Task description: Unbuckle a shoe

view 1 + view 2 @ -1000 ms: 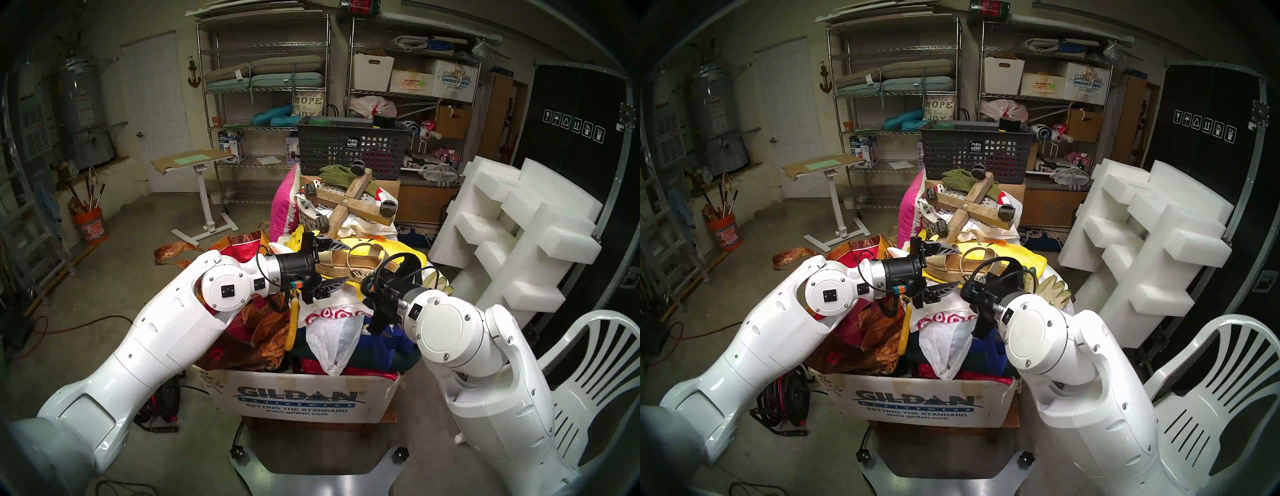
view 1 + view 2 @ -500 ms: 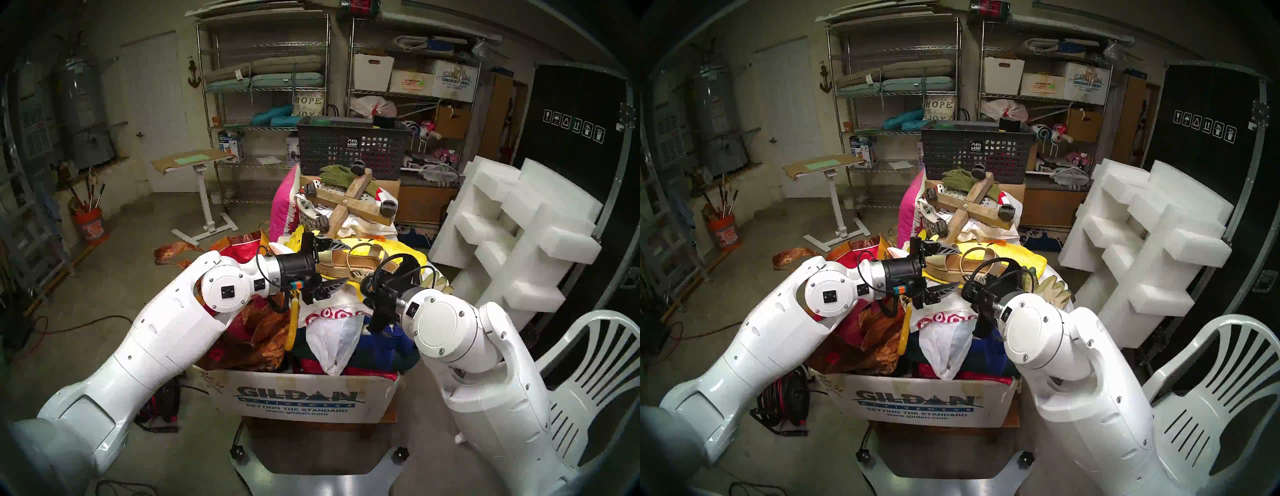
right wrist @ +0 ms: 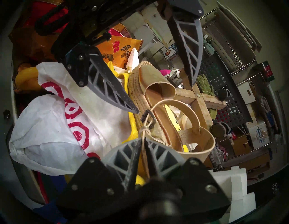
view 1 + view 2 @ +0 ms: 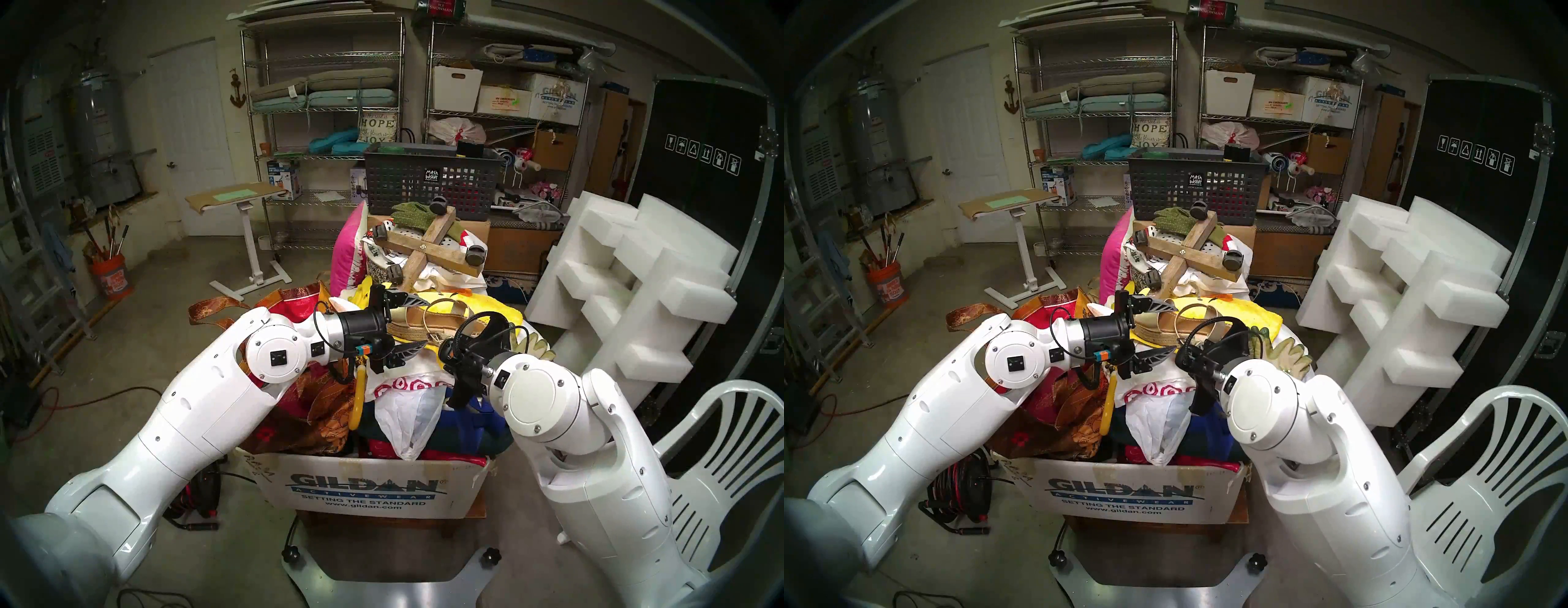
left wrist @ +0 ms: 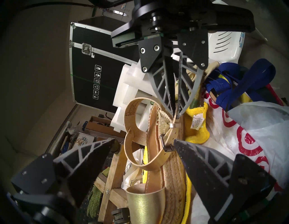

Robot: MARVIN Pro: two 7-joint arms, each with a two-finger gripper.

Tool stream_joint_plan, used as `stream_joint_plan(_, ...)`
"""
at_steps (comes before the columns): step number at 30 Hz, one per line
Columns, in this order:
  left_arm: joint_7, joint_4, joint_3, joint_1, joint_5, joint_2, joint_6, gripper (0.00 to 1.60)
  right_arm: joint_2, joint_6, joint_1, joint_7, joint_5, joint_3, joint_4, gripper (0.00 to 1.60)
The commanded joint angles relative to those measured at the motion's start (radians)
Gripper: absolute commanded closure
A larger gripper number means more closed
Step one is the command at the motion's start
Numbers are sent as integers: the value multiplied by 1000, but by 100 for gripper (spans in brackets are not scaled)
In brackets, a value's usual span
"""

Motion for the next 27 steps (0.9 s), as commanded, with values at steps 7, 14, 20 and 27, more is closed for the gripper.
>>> stream_joint_plan(7, 2, -21, -5, -7, 8, 10, -6, 24, -18, 18, 40, 31, 21, 34, -14, 160)
stream_joint_plan(14, 6, -14, 9, -15, 47, 9, -13, 40, -64, 56, 68, 141, 157, 146, -20, 160)
stream_joint_plan(20, 10, 3, 24, -31, 81, -14, -20, 31, -100, 83, 101, 224, 258, 208, 4, 160)
stream_joint_plan(27, 28, 17, 35, -44, 119, -36, -29, 35, -133, 114, 130, 281, 335, 251, 28, 160)
